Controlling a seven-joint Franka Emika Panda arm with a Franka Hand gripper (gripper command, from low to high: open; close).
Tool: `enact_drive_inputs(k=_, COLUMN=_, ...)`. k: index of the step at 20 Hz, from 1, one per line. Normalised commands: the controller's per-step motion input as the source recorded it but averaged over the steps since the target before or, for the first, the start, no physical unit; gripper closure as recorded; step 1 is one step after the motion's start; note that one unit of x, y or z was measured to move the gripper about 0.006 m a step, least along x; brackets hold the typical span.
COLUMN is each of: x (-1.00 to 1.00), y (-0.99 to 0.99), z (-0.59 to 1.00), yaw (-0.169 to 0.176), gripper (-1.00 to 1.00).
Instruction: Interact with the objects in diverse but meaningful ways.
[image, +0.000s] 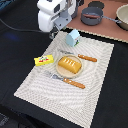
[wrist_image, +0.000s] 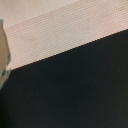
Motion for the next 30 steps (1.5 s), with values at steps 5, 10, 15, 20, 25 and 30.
enact_drive_inputs(k=5, x=-0.08, y=-0.56, z=-0.21, yaw=0.145, gripper=-1.0)
enact_drive_inputs(k=10, x=-0.12, y=-0.48, z=-0.13, yaw=0.17, gripper=-1.0)
enact_drive_inputs(k=15, x=-0.08, y=-0.52, z=-0.02, yaw=0.162, gripper=-1.0)
enact_drive_inputs(k=20, x=-0.04, y=-0.55, z=0.0, yaw=0.155, gripper=-1.0)
enact_drive_inputs(k=25, x=-0.04, y=-0.33, z=-0.17, yaw=0.092, gripper=-1.0)
enact_drive_inputs(k=30, x=-0.06, y=-0.04, z=-0.34, yaw=0.058, gripper=-1.0)
